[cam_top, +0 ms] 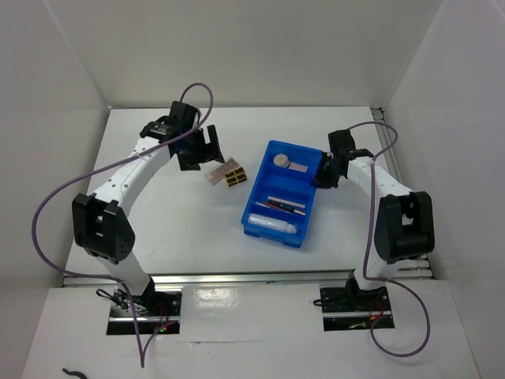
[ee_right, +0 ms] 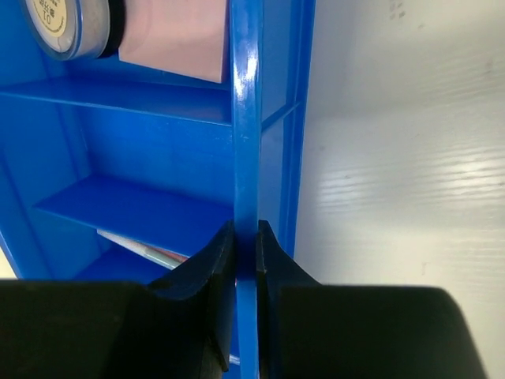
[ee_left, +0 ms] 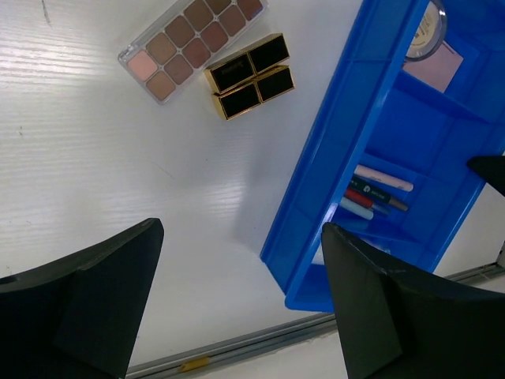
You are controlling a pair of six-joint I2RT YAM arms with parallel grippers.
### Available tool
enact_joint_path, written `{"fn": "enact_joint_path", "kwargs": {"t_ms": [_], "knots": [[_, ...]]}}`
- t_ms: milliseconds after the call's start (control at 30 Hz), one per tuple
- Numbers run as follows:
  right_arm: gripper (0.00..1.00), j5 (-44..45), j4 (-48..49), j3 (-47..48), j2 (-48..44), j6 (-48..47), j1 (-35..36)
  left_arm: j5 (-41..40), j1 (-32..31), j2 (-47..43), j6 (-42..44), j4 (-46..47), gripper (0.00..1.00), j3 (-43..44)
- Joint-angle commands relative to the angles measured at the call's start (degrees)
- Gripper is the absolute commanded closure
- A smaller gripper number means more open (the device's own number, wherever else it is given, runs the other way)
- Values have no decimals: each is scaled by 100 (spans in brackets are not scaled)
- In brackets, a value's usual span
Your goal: Organize the makeup
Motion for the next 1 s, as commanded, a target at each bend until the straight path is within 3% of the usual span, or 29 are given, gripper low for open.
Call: {"fn": "enact_joint_path", "kwargs": {"t_ms": [0, 67, 133, 267, 600, 733, 967], "knots": [[79, -44, -102, -37, -453, 220, 178, 9, -81, 398, -2, -146, 5, 264], [51, 61, -102, 102, -523, 72, 178, -44, -133, 591, -64, -146, 5, 334], [31, 140, -259, 549, -471, -43, 178, -44, -186, 934, -134, -207, 6, 466], [18, 526, -514, 1245, -216, -350, 178, -360, -239, 1593, -257, -427, 12, 1072], [17, 747, -620, 1641, -49, -588, 178, -852, -300, 3253, -477, -910, 16, 2863], [16, 800, -673, 1642, -49, -702, 64, -1387, -300, 3720, -162, -1033, 18, 3331], [16, 694, -673, 1589, 66, -808, -112, -2214, -300, 4082, 287, -1069, 0, 3763]]}}
